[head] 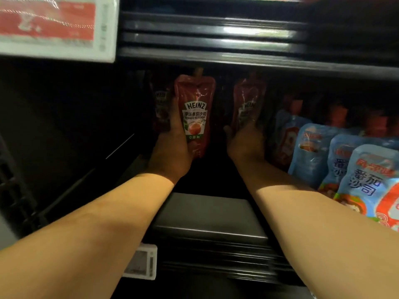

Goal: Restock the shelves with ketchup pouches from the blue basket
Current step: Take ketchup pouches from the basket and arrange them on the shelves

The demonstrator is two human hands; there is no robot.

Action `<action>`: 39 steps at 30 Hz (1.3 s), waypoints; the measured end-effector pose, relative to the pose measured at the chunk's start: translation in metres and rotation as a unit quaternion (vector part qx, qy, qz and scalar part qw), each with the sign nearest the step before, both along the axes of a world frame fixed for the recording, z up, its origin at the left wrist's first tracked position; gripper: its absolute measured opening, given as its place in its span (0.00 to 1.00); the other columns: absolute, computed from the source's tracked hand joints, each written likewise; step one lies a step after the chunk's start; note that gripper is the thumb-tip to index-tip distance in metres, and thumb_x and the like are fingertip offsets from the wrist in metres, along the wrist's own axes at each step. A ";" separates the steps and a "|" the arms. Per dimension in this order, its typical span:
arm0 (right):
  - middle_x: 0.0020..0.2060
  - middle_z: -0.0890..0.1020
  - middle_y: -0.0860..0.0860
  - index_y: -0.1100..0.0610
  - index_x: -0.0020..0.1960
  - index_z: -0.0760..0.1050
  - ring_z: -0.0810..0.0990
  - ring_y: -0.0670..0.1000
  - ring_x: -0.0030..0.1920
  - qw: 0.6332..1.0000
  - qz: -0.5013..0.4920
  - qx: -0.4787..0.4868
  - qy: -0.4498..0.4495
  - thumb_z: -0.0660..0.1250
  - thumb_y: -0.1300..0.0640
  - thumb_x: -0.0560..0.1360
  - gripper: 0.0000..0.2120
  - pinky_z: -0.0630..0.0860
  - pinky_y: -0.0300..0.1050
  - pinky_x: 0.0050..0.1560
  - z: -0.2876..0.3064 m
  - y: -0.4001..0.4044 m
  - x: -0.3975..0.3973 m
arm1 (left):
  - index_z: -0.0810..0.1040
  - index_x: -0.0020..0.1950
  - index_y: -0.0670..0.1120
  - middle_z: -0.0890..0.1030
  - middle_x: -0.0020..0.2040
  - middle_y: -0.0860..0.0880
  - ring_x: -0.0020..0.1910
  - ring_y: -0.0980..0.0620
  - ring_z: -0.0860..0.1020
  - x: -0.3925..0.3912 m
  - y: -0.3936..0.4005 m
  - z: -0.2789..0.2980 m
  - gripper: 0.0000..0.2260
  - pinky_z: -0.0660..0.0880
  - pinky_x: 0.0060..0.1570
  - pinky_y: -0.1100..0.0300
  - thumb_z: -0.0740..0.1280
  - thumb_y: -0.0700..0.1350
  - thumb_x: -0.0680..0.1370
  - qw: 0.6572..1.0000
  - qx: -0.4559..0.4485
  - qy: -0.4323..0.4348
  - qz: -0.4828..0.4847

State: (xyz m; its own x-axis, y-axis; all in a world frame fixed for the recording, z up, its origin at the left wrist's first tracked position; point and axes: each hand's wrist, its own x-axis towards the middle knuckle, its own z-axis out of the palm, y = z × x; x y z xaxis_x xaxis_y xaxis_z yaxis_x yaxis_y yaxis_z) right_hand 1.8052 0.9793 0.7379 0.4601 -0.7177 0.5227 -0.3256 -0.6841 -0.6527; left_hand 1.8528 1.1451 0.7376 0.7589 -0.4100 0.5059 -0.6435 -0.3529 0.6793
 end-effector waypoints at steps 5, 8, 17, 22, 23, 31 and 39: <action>0.75 0.64 0.66 0.56 0.83 0.42 0.67 0.67 0.73 1.000 0.005 0.008 0.017 0.68 0.46 0.78 0.45 0.65 0.58 0.74 0.000 -0.006 0.000 | 0.40 0.80 0.63 0.73 0.73 0.46 0.69 0.46 0.75 0.004 0.000 -0.005 0.46 0.70 0.71 0.45 0.71 0.43 0.78 1.000 -0.022 0.000 -0.002; 0.75 0.61 0.68 0.55 0.83 0.45 0.66 0.69 0.72 0.999 -0.030 -0.039 -0.001 0.71 0.47 0.76 0.47 0.67 0.58 0.72 0.001 0.003 -0.007 | 0.42 0.81 0.62 0.72 0.74 0.46 0.71 0.45 0.73 0.002 0.002 -0.005 0.46 0.70 0.71 0.45 0.72 0.44 0.77 0.999 -0.033 -0.007 -0.009; 0.77 0.55 0.67 0.50 0.81 0.48 0.64 0.71 0.72 0.994 -0.082 -0.053 0.052 0.71 0.54 0.75 0.43 0.67 0.67 0.68 -0.011 -0.006 0.016 | 0.49 0.82 0.56 0.65 0.77 0.43 0.75 0.42 0.68 0.010 -0.004 -0.004 0.41 0.68 0.72 0.41 0.72 0.46 0.77 1.000 -0.005 -0.011 0.008; 0.79 0.52 0.65 0.52 0.82 0.43 0.55 0.68 0.77 0.989 -0.095 -0.013 0.113 0.62 0.46 0.81 0.39 0.55 0.68 0.74 -0.012 -0.023 0.039 | 0.51 0.82 0.55 0.67 0.77 0.45 0.75 0.43 0.67 0.019 -0.012 -0.006 0.39 0.67 0.73 0.43 0.71 0.49 0.79 1.000 0.004 -0.016 0.001; 0.80 0.51 0.65 0.53 0.82 0.42 0.53 0.67 0.78 0.988 -0.097 -0.010 0.124 0.60 0.46 0.82 0.38 0.52 0.66 0.76 -0.012 -0.027 0.042 | 0.52 0.82 0.55 0.68 0.77 0.45 0.75 0.44 0.68 0.020 -0.012 -0.007 0.38 0.67 0.73 0.44 0.71 0.48 0.78 1.000 0.001 -0.016 0.000; 0.76 0.62 0.66 0.60 0.82 0.48 0.67 0.66 0.73 0.998 -0.054 -0.007 -0.039 0.65 0.46 0.79 0.41 0.66 0.55 0.72 0.000 -0.018 0.029 | 0.57 0.80 0.50 0.68 0.75 0.43 0.74 0.41 0.68 0.021 -0.014 -0.003 0.33 0.67 0.73 0.44 0.69 0.45 0.79 1.000 0.021 0.001 0.012; 0.73 0.70 0.58 0.54 0.80 0.57 0.73 0.55 0.69 0.986 0.052 -0.053 -0.150 0.68 0.44 0.76 0.38 0.70 0.44 0.66 0.020 0.005 0.023 | 0.58 0.80 0.54 0.68 0.76 0.46 0.75 0.43 0.67 0.025 -0.017 -0.003 0.30 0.64 0.74 0.44 0.66 0.54 0.81 0.999 0.005 0.031 -0.005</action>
